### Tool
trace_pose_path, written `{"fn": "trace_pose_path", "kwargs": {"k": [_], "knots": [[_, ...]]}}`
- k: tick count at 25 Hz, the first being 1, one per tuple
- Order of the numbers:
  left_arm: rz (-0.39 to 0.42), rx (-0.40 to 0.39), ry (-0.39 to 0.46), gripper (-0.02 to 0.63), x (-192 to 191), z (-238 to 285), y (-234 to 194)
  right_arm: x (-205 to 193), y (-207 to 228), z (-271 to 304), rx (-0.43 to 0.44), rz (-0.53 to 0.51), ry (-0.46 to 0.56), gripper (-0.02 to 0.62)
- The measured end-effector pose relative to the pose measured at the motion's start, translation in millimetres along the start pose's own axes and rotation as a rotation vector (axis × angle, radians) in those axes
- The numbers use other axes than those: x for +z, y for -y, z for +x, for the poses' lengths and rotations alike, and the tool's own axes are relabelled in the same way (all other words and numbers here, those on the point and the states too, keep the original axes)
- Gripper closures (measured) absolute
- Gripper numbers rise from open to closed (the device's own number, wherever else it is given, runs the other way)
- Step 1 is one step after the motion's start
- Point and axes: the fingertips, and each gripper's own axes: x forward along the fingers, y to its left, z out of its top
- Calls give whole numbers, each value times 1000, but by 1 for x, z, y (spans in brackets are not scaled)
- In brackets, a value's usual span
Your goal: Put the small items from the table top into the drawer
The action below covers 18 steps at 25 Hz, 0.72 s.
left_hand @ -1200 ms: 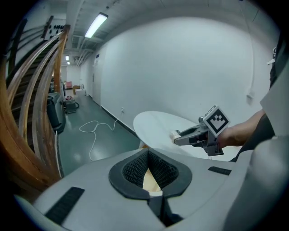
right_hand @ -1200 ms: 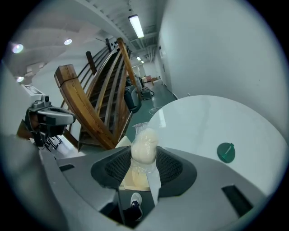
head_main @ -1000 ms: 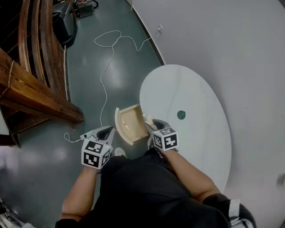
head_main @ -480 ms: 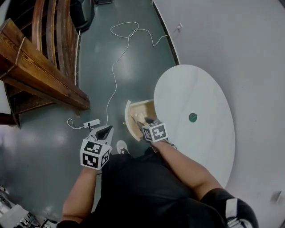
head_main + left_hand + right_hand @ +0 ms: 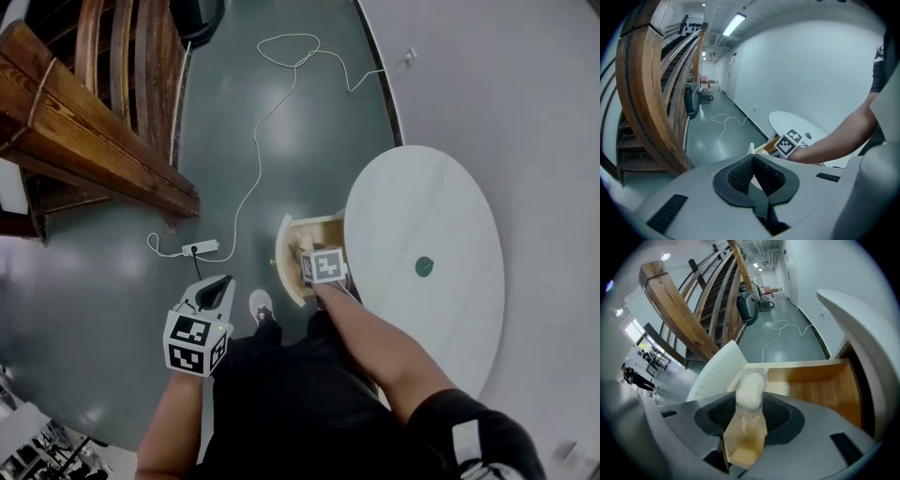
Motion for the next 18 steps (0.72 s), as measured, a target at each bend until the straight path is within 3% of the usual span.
{"fn": "trace_pose_path", "kwargs": {"k": [4,9,14,18], "knots": [[-30,44,-24,592,-10,-3,-10,-25,6,38,3,-67,-115,422],[-47,77,-39,592,-16,-6,-22,-28,33,67,-91,-213,-162,420],[-52,77,-58,592,-22,-9,-24,-22,36,84,-88,-212,-146,420],[-54,80,-69,592,-25,-6,-11,-35,52,81,-124,-176,-191,419]]}}
